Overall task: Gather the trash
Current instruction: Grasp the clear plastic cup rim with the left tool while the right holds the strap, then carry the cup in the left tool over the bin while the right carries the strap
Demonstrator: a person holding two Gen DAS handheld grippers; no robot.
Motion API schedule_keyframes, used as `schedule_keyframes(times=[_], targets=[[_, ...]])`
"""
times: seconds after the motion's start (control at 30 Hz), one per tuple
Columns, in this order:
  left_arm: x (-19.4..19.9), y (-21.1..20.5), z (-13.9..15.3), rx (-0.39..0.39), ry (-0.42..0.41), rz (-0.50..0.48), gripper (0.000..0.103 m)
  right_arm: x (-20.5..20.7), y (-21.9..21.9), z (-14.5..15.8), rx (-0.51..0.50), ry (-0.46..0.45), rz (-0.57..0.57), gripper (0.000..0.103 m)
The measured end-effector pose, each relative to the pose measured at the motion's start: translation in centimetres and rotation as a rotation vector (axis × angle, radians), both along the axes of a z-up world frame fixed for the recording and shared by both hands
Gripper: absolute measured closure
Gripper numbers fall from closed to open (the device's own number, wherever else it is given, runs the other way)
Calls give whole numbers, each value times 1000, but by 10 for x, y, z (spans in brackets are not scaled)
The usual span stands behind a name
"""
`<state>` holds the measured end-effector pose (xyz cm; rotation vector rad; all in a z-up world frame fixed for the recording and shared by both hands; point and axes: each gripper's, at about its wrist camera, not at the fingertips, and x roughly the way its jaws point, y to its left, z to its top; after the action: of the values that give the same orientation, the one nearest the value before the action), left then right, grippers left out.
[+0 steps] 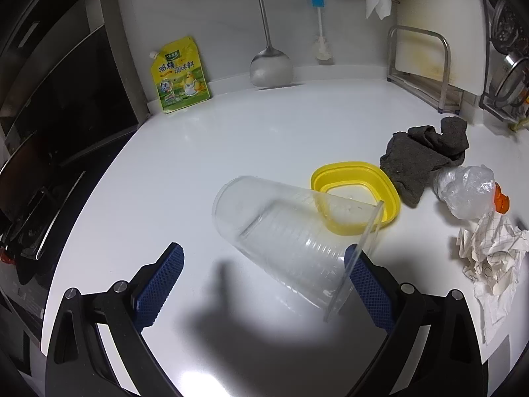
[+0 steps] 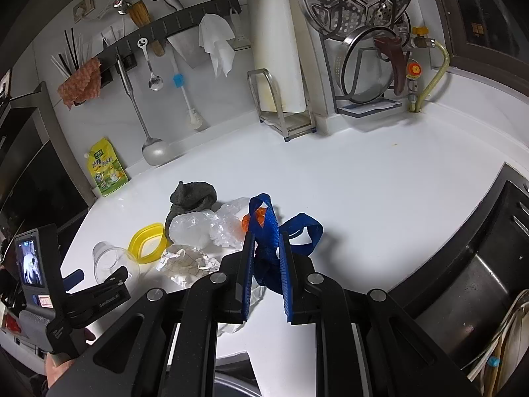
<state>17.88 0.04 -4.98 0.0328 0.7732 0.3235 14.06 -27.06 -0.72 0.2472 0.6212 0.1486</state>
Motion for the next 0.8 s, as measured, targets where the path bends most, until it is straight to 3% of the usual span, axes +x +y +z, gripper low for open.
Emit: schedule_keyframes(times=[0.13, 0.2, 0.27, 0.33, 0.4, 0.57, 0.8], targets=[[3, 8, -2, -45, -1, 8, 13, 0, 1, 0, 0, -1, 4, 88], [6, 11, -3, -50, 4, 11, 33, 0, 1, 0, 0, 0, 5, 88], [8, 15, -6, -70, 17, 6, 42, -1, 1, 0, 0, 1, 8, 88], [9, 19, -7, -98, 22, -9, 61, -1, 3, 0, -2, 0, 16, 88], [8, 22, -8, -112, 19, -21, 87, -2, 5, 1, -8, -3, 22, 88], [-4, 26, 1, -126, -15, -56, 98, -8, 11, 0, -35, -13, 37, 88], [-42, 19, 21, -122, -75, -167, 98, -29, 24, -2, -86, -20, 58, 88]])
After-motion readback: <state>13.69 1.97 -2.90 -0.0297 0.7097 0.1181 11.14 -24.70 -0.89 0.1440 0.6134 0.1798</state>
